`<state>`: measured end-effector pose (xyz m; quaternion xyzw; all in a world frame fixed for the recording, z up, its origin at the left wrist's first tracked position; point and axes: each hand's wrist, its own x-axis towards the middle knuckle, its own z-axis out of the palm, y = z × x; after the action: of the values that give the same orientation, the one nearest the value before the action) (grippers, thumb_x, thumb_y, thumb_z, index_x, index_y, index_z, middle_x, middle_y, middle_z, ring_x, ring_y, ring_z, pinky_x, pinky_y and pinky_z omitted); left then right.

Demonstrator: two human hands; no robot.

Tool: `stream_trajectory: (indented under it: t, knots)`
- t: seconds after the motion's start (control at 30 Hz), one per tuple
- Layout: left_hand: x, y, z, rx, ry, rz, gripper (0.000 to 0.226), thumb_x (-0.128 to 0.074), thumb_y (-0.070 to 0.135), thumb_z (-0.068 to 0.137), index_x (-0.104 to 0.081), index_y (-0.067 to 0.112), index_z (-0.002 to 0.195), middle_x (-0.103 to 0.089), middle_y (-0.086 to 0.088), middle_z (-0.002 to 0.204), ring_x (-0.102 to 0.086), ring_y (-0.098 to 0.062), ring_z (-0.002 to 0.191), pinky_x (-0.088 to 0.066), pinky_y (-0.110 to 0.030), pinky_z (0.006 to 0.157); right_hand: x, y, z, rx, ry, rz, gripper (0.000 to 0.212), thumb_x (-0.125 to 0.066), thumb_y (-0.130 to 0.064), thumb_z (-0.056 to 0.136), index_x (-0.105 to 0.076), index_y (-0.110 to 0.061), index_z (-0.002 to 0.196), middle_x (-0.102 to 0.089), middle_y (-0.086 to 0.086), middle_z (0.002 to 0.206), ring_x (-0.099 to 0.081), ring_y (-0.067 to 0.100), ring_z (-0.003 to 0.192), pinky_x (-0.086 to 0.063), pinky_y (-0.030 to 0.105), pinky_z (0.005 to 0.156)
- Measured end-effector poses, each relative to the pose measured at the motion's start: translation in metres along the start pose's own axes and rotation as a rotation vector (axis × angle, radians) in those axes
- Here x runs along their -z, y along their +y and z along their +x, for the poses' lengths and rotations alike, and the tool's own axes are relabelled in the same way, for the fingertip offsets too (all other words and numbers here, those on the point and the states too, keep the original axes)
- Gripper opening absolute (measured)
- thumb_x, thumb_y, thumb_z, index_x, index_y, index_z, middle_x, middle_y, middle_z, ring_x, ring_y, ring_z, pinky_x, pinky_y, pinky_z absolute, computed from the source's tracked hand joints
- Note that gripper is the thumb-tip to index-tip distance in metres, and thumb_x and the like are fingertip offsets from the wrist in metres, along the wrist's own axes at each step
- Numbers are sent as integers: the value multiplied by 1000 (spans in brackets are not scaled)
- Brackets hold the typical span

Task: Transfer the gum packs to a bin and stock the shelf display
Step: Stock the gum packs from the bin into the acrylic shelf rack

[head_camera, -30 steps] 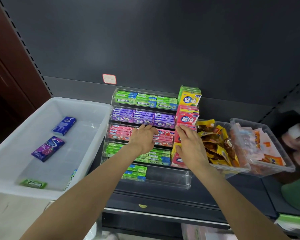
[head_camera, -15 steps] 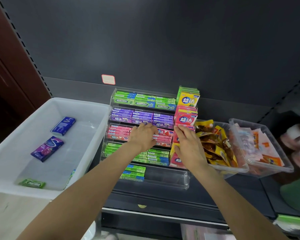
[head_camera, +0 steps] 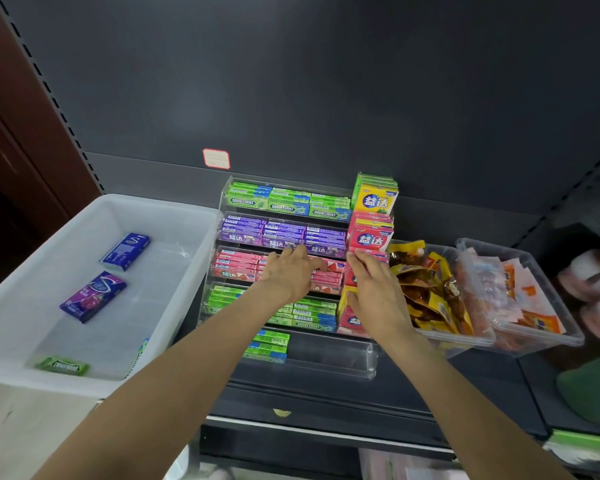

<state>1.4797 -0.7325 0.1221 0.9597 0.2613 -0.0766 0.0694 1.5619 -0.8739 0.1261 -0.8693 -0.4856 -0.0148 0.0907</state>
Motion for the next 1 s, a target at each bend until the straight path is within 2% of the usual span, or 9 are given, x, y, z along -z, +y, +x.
stream_trajectory:
  t: [0.17,0.43,0.53,0.67,0.73,0.87,1.0]
  knots:
    - [-1,1,2,-16,-30,39,51,-47,23,97,-29,45,139,-37,-9,127,-36,-27,124,-32,-44,102,1,0,1,-6,-10,5,70,-57,-27,92,-17,-20,149,-23,0,153,-19,16,142,-21,33,116]
    - [-3,1,2,-56,-29,3,57,-45,14,97,-27,47,139,-35,-10,122,-37,-27,121,-32,-45,102,1,-1,2,-7,-10,3,70,-56,-26,93,-15,-21,149,-22,0,153,-18,16,142,-19,33,116]
    - [-5,-3,1,-67,2,-113,49,-47,19,96,-34,43,138,-38,-9,124,-38,-26,122,-31,-44,104,1,0,1,-2,-9,8,71,-57,-28,92,-16,-21,149,-22,-1,153,-18,16,142,-20,32,116]
    - [-12,-15,-4,-16,108,-327,46,-57,22,91,-41,29,133,-42,-7,137,-40,-25,129,-37,-46,105,1,2,0,-1,-18,16,71,-57,-30,92,-15,-21,149,-22,0,153,-18,16,142,-20,32,115]
    - [-14,-14,-9,-15,151,-244,50,-55,25,92,-37,27,139,-40,-6,141,-37,-24,131,-35,-44,106,1,1,0,1,-16,12,72,-57,-31,92,-15,-21,149,-22,0,153,-17,16,142,-20,32,116]
    - [-16,-13,-13,-59,213,-38,45,-49,33,95,-42,26,139,-38,-1,134,-37,-20,125,-33,-38,103,1,1,1,0,-18,14,72,-58,-29,91,-15,-21,149,-22,0,153,-18,16,142,-20,33,116]
    - [-20,-14,-13,-102,203,69,44,-42,33,98,-37,25,141,-33,2,143,-34,-22,127,-34,-39,101,1,1,0,0,-16,10,72,-57,-29,92,-15,-21,149,-22,0,153,-17,16,143,-19,33,116]
